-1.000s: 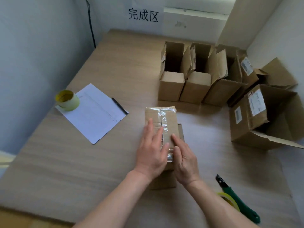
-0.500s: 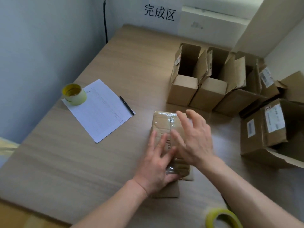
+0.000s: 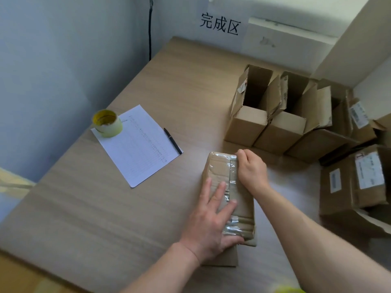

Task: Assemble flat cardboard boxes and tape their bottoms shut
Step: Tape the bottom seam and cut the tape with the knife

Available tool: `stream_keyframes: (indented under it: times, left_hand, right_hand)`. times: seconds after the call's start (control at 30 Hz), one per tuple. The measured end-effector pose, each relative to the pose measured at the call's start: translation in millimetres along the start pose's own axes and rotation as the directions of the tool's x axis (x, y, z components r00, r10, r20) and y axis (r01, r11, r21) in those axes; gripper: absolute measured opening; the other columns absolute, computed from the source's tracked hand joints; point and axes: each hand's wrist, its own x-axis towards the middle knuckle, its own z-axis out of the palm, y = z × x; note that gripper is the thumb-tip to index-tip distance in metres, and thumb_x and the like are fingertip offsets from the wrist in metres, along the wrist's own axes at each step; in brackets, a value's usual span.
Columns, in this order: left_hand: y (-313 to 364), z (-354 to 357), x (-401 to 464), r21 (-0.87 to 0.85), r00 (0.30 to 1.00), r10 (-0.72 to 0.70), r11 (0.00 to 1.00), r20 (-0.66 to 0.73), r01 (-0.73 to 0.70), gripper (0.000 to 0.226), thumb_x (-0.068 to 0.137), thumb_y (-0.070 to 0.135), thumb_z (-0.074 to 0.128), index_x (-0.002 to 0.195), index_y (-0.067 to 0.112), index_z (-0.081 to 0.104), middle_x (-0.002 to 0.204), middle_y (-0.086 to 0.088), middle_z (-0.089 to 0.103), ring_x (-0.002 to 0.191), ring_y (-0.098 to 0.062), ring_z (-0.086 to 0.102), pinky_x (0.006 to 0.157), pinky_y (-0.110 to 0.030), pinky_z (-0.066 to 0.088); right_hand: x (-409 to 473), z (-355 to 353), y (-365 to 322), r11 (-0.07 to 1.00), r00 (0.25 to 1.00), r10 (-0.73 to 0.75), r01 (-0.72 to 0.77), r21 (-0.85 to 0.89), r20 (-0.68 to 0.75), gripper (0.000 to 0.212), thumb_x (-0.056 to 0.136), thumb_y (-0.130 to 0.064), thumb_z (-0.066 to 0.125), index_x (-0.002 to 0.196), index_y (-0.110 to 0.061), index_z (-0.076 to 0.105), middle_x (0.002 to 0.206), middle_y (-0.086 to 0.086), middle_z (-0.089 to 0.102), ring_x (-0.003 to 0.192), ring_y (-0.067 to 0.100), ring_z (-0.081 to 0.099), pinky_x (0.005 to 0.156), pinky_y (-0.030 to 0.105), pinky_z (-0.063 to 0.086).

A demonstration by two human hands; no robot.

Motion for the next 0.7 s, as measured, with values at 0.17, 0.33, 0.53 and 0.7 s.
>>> stream_keyframes:
  times: [0.17,0.33,0.53,0.7]
  left_hand:
    - [-1.9,6.5,0.2,-0.121,0.991,-0.031,0.993,-0.128,0.015,0.072,0.083,0.071,0.055,0.123,0.013,0.066,0.154,-0.021,0.031,0.145,-0.046,0.014,0.11,-0.058,0.033]
    - [-1.9,9.3,0.5,-0.125,0.983,-0.029,0.992,-0.179,0.007,0.067,0.09,0.065,0.047,0.122,0.01,0.068,0.15,-0.028,0.033,0.142,-0.053,0.017,0.109,-0.06,0.033]
    - [2.3,9.4,-0.3,-0.122,0.982,-0.042,0.992,-0.185,0.02,0.059,0.092,0.058,0.048,0.12,0.011,0.069,0.148,-0.027,0.037,0.141,-0.052,0.02,0.111,-0.059,0.032]
    - [1.2,6.9,2.2,-0.159,0.982,-0.075,0.986,-0.172,0.048,0.05,0.09,0.046,0.052,0.123,0.012,0.067,0.149,-0.024,0.038,0.142,-0.049,0.02,0.112,-0.057,0.03]
  right_hand:
    - [-54.0,-3.6,14.3,0.947,0.994,0.048,-0.076,0.313,0.096,0.058,0.103,-0.034,0.042,0.156,-0.026,0.019,0.157,-0.012,0.028,0.14,0.0,0.026,0.106,0.013,0.016]
    - [-118.9,-14.9,31.1,0.886,0.971,-0.02,-0.092,0.454,0.237,0.069,0.088,-0.067,0.04,0.147,-0.053,0.007,0.144,-0.045,0.018,0.134,-0.012,0.03,0.106,0.013,0.023]
    - [-146.3,-9.8,42.2,0.943,0.996,-0.056,0.029,0.331,0.071,0.075,0.084,-0.07,0.039,0.151,-0.04,0.025,0.146,-0.027,0.036,0.127,-0.012,0.041,0.101,0.008,0.034]
    - [-132.8,3.8,37.3,0.724,0.993,0.114,-0.099,0.682,0.023,0.036,0.1,-0.017,0.053,0.127,-0.041,0.054,0.13,-0.018,0.06,0.115,-0.007,0.058,0.094,0.015,0.046]
